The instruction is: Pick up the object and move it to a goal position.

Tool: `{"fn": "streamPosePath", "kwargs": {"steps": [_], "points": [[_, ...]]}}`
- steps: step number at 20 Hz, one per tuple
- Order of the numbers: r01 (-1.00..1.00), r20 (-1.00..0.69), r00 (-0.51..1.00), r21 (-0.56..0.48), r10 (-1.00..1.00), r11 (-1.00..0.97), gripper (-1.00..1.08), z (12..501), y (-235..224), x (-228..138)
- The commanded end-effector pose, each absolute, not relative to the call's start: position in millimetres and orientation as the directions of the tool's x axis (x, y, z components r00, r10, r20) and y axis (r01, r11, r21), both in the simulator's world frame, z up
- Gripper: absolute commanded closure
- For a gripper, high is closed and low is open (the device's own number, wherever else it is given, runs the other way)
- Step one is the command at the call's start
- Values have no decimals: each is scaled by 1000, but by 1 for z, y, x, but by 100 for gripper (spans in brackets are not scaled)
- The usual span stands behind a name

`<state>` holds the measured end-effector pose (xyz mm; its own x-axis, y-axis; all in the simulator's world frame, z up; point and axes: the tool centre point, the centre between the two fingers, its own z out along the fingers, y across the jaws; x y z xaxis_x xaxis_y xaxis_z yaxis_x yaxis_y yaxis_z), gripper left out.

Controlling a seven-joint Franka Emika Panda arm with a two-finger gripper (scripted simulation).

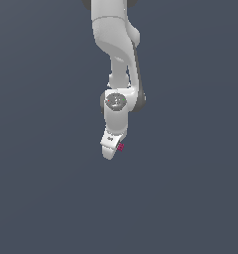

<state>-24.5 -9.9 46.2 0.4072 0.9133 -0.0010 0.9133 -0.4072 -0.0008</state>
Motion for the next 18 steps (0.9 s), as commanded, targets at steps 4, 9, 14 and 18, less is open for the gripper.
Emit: {"fn": "streamPosePath", "kwargs": {"steps": [4, 9, 14, 18], "points": [[913, -2, 408, 0, 913, -408, 108, 65, -20, -54], [913, -2, 408, 0, 913, -408, 108, 79, -26, -74], [913, -2, 408, 0, 913, -408, 108, 87, -30, -86], [913, -1, 407, 0, 913, -407, 108, 89, -31, -89]]}}
